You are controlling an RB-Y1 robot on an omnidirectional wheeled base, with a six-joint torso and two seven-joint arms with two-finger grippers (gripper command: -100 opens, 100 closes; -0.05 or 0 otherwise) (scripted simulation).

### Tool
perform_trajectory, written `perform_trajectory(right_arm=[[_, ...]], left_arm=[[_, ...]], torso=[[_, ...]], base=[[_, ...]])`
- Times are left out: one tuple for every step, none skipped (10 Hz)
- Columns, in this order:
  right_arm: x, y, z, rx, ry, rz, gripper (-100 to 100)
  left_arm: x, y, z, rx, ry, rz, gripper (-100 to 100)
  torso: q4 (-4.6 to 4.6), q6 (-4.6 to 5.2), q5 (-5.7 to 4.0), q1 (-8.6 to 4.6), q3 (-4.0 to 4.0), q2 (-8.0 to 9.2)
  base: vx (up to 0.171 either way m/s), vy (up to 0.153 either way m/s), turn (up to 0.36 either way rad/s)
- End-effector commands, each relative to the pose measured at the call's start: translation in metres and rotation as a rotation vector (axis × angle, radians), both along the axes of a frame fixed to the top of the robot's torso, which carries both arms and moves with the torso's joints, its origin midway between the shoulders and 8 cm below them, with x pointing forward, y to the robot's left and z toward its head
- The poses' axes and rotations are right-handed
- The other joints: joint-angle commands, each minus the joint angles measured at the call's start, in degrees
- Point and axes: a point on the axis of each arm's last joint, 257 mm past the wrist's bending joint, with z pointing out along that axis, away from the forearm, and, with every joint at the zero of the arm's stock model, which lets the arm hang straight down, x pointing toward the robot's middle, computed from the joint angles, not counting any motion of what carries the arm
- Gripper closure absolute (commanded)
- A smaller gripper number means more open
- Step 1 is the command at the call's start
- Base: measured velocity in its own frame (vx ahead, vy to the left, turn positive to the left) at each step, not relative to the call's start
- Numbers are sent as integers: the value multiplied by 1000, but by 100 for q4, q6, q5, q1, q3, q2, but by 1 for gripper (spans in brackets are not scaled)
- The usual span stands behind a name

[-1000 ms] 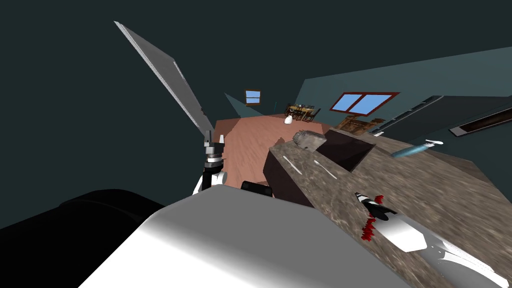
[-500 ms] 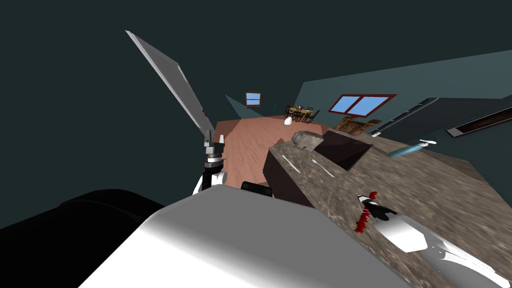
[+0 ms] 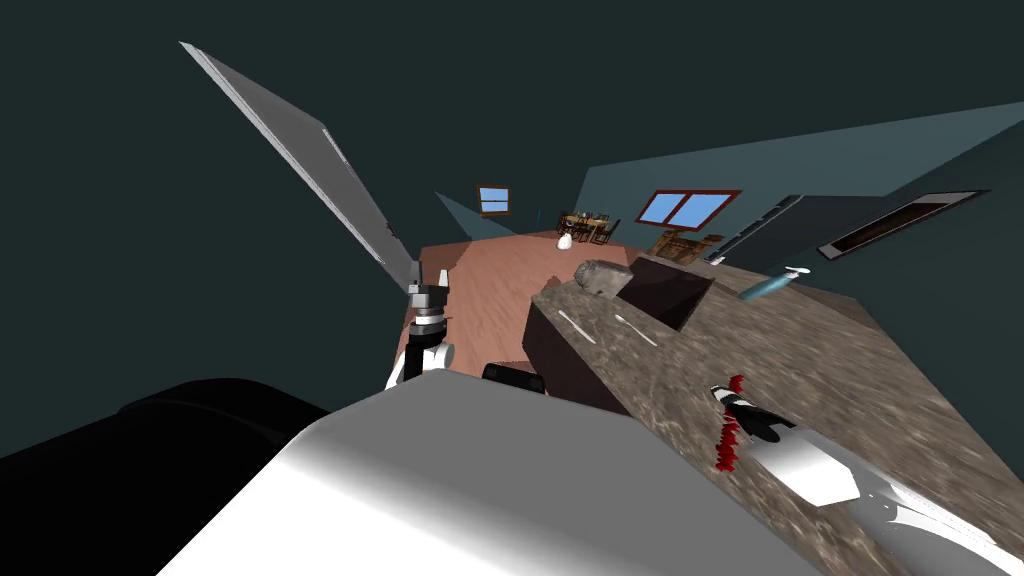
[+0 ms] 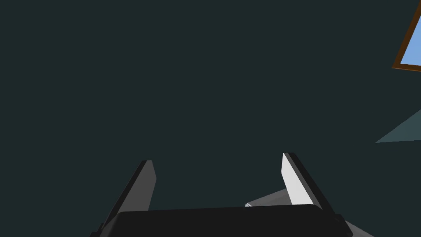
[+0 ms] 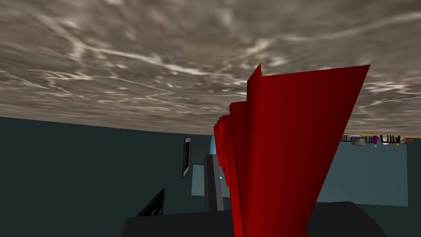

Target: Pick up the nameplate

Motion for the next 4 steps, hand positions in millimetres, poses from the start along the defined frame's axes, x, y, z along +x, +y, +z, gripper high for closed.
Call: perform_trajectory(right_arm=[[12, 9, 4, 3, -3, 50, 100], [17, 14, 6, 3, -4, 80, 100], [14, 11, 5, 2, -1, 59, 100], [14, 12, 5, 3, -1, 64, 0]], left_arm=[[0, 0, 0, 0, 0, 0, 0], [0, 0, 0, 0, 0, 0, 0], [0, 0, 0, 0, 0, 0, 0], [0, 0, 0, 0, 0, 0, 0]], torso=[[0, 0, 0, 0, 0, 0], [-1, -7, 3, 19, -4, -8], [-1, -8, 6, 19, -7, -14], [2, -19, 1, -2, 1, 2]], base=[[143, 116, -316], [150, 105, -317], [65, 45, -72], [9, 11, 12]])
